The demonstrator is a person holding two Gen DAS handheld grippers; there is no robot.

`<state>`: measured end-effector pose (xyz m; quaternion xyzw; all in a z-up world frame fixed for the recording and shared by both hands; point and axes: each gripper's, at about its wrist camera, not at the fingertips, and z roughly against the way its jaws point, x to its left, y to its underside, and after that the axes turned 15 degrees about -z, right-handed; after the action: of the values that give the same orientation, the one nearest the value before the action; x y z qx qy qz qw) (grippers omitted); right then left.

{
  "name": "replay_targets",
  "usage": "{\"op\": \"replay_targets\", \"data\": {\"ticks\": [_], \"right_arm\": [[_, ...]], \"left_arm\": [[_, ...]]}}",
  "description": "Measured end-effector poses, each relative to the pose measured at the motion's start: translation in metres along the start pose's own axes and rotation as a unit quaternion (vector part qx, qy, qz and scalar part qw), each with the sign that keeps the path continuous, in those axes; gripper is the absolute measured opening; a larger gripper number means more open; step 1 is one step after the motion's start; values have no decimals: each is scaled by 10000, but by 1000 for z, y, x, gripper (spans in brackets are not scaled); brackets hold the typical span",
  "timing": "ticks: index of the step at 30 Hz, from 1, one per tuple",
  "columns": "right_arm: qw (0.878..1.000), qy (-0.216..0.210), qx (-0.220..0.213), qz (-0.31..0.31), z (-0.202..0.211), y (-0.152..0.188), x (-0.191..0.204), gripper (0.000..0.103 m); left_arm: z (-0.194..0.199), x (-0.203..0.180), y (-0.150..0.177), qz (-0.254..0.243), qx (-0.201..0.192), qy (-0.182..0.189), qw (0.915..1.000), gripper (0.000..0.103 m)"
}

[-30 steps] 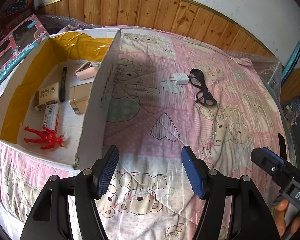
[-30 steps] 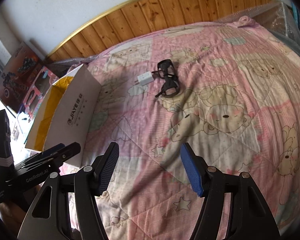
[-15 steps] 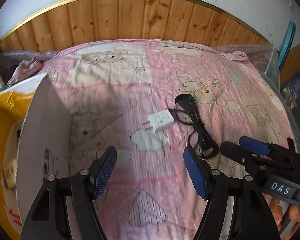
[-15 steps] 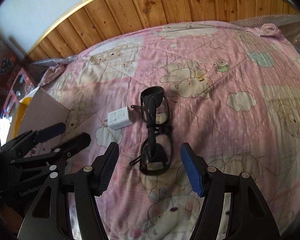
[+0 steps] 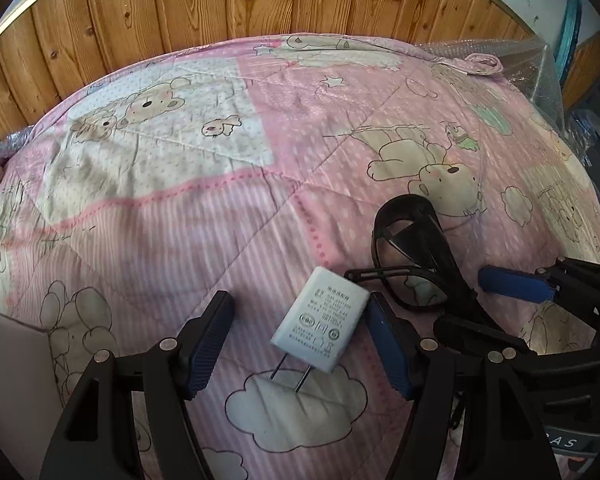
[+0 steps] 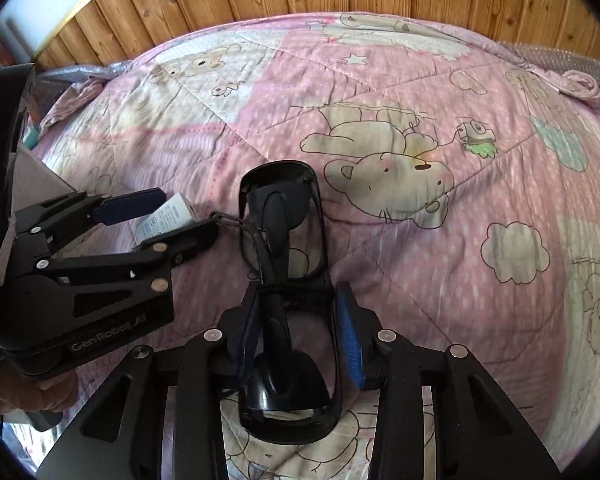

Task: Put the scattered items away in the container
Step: 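Grasp the white charger with the left tool while the right tool grasps the glasses, then carry the charger and glasses over the white box with both tools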

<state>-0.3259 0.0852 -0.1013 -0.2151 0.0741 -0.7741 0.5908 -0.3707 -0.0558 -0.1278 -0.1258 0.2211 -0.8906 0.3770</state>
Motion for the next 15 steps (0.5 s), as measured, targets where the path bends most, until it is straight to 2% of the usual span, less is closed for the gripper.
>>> {"op": "replay_targets", "data": {"ticks": [2, 8, 9, 10, 11, 15], "right_arm": [[10000, -22, 11, -63, 2, 0, -1, 37], [9995, -136, -180, -237, 28, 3, 0, 36], [9993, -154, -187, -276, 33, 4, 0, 30], [9991, -226, -164, -308, 38, 4, 1, 18], [9991, -230, -115, -330, 42, 5, 3, 13], [9996, -183, 10, -198, 45, 16, 11, 12]], "left_arm": [[1, -3, -4, -55, 13, -102, 9999, 32], [23, 14, 3, 577, 69, 18, 9983, 31], [31, 16, 5, 662, 54, 24, 9978, 31], [39, 18, 7, 735, 32, 42, 9973, 31], [49, 19, 11, 814, -9, 49, 9967, 31], [85, 21, 26, 1051, -77, 32, 9944, 31]]}}
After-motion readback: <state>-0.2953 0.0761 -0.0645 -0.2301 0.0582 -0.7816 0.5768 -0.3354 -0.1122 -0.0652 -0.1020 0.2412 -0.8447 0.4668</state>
